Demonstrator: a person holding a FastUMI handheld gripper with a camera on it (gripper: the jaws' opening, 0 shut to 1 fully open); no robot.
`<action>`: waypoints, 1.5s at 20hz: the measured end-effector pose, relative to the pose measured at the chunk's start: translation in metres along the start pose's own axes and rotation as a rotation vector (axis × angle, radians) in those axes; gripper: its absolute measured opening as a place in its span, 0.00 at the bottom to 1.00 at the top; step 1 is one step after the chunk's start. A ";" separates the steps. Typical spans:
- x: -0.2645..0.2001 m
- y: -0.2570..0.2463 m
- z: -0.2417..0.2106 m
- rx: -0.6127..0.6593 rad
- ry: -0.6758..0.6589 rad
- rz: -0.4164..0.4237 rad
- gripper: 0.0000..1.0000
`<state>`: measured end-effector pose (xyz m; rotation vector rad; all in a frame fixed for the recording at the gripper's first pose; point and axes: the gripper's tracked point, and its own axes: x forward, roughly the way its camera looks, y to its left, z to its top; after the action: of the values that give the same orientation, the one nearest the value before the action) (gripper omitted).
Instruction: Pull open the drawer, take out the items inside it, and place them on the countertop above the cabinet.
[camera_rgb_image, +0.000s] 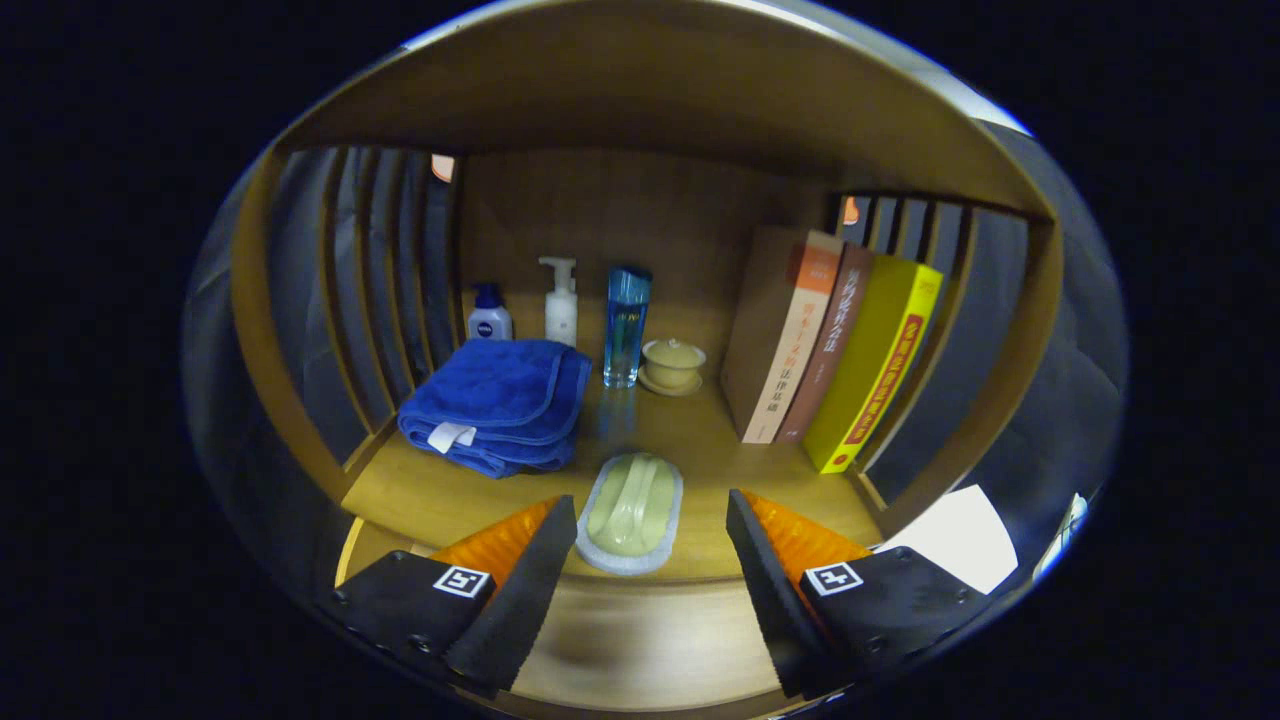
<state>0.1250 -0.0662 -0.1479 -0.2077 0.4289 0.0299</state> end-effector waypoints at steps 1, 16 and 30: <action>-0.016 -0.002 -0.001 0.005 -0.025 -0.003 0.99; -0.196 -0.017 -0.124 0.065 -0.183 -0.037 0.99; -0.169 0.036 -0.228 0.043 -0.040 0.036 0.99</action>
<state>-0.1242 -0.0757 -0.2871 -0.1569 0.3929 0.0602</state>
